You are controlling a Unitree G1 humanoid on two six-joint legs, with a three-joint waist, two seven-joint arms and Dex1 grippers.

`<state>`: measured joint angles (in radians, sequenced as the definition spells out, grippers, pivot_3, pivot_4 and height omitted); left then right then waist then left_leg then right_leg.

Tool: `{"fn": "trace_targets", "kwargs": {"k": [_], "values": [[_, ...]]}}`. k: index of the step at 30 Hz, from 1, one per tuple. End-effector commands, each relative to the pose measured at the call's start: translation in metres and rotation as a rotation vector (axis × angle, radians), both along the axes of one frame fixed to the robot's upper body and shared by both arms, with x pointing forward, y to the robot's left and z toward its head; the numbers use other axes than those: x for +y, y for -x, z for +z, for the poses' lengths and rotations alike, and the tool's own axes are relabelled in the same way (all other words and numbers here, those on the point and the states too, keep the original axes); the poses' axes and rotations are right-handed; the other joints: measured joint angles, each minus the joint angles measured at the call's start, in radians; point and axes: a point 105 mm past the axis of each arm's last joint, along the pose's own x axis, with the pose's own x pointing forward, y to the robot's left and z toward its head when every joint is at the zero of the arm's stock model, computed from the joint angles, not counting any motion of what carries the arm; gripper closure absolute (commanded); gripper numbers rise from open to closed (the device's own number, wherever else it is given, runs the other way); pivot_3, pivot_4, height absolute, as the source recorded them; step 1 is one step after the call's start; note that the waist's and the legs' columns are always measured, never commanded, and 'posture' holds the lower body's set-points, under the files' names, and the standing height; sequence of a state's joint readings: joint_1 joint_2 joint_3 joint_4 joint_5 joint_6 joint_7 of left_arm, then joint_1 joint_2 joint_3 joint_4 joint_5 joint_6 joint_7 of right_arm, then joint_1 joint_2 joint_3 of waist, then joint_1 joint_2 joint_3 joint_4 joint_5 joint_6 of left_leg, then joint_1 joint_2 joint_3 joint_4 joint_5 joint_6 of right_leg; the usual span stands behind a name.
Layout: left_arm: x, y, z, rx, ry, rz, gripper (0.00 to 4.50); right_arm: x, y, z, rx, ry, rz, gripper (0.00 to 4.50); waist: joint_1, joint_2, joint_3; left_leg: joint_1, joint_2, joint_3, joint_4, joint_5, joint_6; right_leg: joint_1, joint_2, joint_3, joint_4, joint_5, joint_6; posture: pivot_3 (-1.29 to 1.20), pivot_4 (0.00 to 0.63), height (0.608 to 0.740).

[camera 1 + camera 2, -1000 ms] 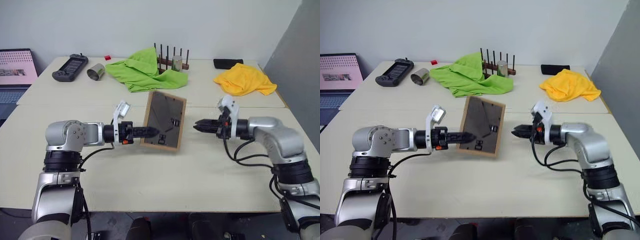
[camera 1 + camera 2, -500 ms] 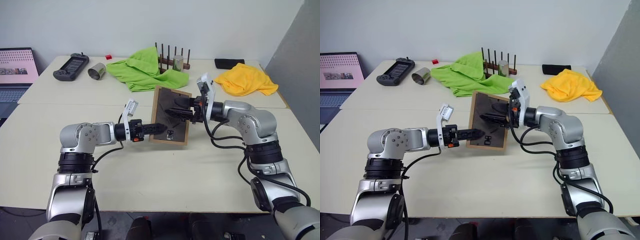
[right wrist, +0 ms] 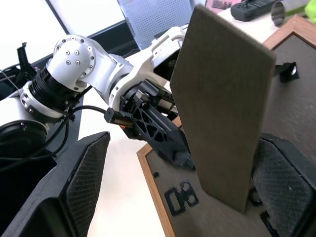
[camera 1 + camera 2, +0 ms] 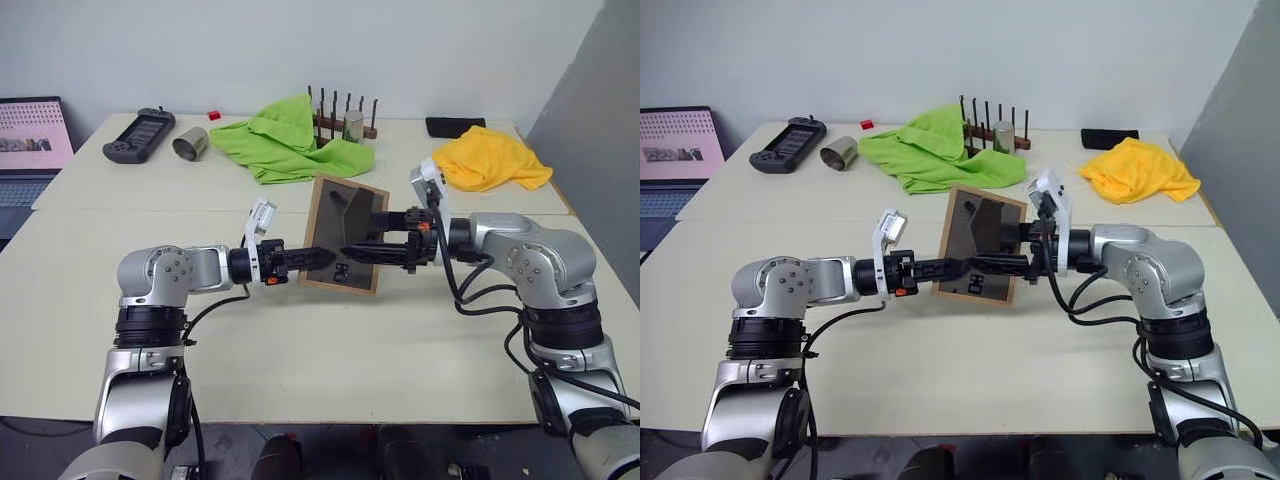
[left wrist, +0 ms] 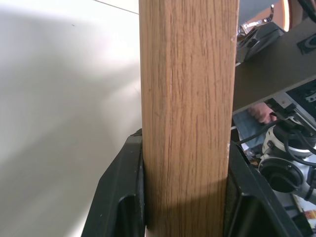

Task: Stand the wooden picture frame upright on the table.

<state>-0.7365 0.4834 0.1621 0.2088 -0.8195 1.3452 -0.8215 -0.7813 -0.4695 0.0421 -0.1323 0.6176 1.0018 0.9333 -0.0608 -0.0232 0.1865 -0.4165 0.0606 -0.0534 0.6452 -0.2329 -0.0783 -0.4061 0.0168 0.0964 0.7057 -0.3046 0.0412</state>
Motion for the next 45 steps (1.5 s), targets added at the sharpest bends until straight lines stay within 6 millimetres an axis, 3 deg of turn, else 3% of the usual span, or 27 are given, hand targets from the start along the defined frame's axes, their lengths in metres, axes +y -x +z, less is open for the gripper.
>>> {"fn": "trace_targets", "kwargs": {"k": [1, 4, 9, 13, 20, 23, 26, 34, 38, 40, 41, 45], "values": [[0.005, 0.005, 0.021, -0.006, 0.085, -0.013, 3.21, -0.032, -0.016, -0.001, -0.159, 0.077, -0.13, 0.09, 0.001, 0.0, 0.0, 0.0, 0.0, 0.0, 0.0, 0.0, 0.0, 0.0, 0.0, 0.0, 0.0, 0.0, 0.0, 0.0, 0.15, 0.74], [0.008, 0.014, 0.018, 0.085, 0.115, -0.043, 3.21, -0.061, -0.018, -0.004, -0.267, 0.154, -0.172, 0.09, 0.005, 0.0, 0.0, -0.001, -0.001, 0.0, 0.0, 0.0, 0.0, 0.0, 0.0, 0.0, -0.001, 0.0, 0.0, 0.0, 0.15, 0.74], [0.012, 0.024, 0.011, 0.226, 0.166, -0.091, 3.21, -0.088, -0.026, -0.021, -0.787, 0.436, -0.177, 0.09, 0.004, 0.0, 0.0, -0.002, -0.001, 0.0, 0.0, 0.0, 0.0, 0.001, -0.001, 0.0, -0.006, 0.0, 0.0, 0.0, 0.15, 0.74], [0.015, 0.028, 0.008, 0.281, 0.194, -0.103, 3.21, -0.074, -0.024, -0.033, -1.283, 0.57, -0.048, 0.09, -0.008, 0.0, 0.0, 0.0, 0.0, 0.001, 0.0, 0.0, 0.0, 0.001, -0.001, 0.001, -0.005, 0.0, 0.001, 0.0, 0.15, 0.74], [0.008, 0.036, 0.01, 0.296, 0.215, -0.133, 3.21, -0.032, -0.023, -0.025, -1.659, 0.436, 0.026, 0.09, -0.02, 0.0, 0.0, 0.001, 0.0, 0.0, 0.0, 0.004, -0.007, 0.001, -0.001, 0.001, 0.0, 0.0, 0.001, 0.0, 0.15, 0.74], [0.005, 0.04, 0.005, 0.301, 0.194, -0.132, 3.21, -0.013, -0.023, -0.018, -1.72, 0.359, 0.022, 0.09, -0.021, 0.0, 0.0, 0.001, 0.0, 0.0, 0.0, 0.005, -0.009, 0.001, -0.001, 0.001, 0.002, 0.0, 0.0, 0.0, 0.15, 0.74], [0.005, 0.042, 0.007, 0.299, 0.2, -0.132, 3.21, -0.008, -0.023, -0.02, -1.74, 0.347, 0.035, 0.09, -0.02, 0.0, 0.0, 0.002, -0.001, -0.001, 0.0, 0.007, -0.012, 0.001, -0.001, 0.001, 0.003, 0.0, 0.0, 0.0, 0.15, 0.74], [0.003, 0.044, 0.008, 0.301, 0.204, -0.129, 3.21, -0.008, -0.022, -0.02, -1.762, 0.321, 0.05, 1.66, -0.02, 0.0, 0.0, 0.002, -0.002, -0.001, 0.0, 0.007, -0.012, 0.001, -0.003, 0.001, 0.005, 0.0, 0.0, 0.0, 0.15, 0.74], [0.0, 0.045, 0.008, 0.292, 0.199, -0.129, 3.21, -0.009, -0.02, -0.019, -1.763, 0.311, 0.048, 2.7, -0.02, 0.0, 0.0, 0.002, -0.003, -0.001, 0.001, 0.007, -0.012, 0.001, -0.003, 0.001, 0.005, 0.0, 0.0, 0.0, 0.15, 0.74], [-0.001, 0.046, 0.008, 0.285, 0.198, -0.126, 3.21, -0.01, -0.02, -0.018, -1.761, 0.307, 0.045, 2.75, -0.021, 0.0, 0.0, 0.002, -0.003, -0.002, 0.001, 0.007, -0.012, 0.001, -0.003, 0.001, 0.006, 0.0, 0.0, 0.0, 0.15, 0.74], [-0.001, 0.047, 0.008, 0.277, 0.199, -0.122, 2.51, -0.01, -0.02, -0.018, -1.758, 0.305, 0.044, 2.77, -0.021, 0.0, 0.0, 0.002, -0.003, -0.002, 0.0, 0.007, -0.012, 0.001, -0.003, 0.001, 0.006, 0.0, 0.0, 0.0, 0.15, 0.74], [0.007, 0.041, 0.012, 0.232, 0.177, -0.061, 1.58, -0.016, -0.022, -0.02, -1.715, 0.306, 0.033, 3.19, -0.021, 0.0, 0.0, 0.002, -0.003, -0.001, 0.001, 0.007, -0.012, 0.001, -0.003, 0.002, 0.006, 0.0, 0.0, 0.0, 0.15, 0.74]]}}
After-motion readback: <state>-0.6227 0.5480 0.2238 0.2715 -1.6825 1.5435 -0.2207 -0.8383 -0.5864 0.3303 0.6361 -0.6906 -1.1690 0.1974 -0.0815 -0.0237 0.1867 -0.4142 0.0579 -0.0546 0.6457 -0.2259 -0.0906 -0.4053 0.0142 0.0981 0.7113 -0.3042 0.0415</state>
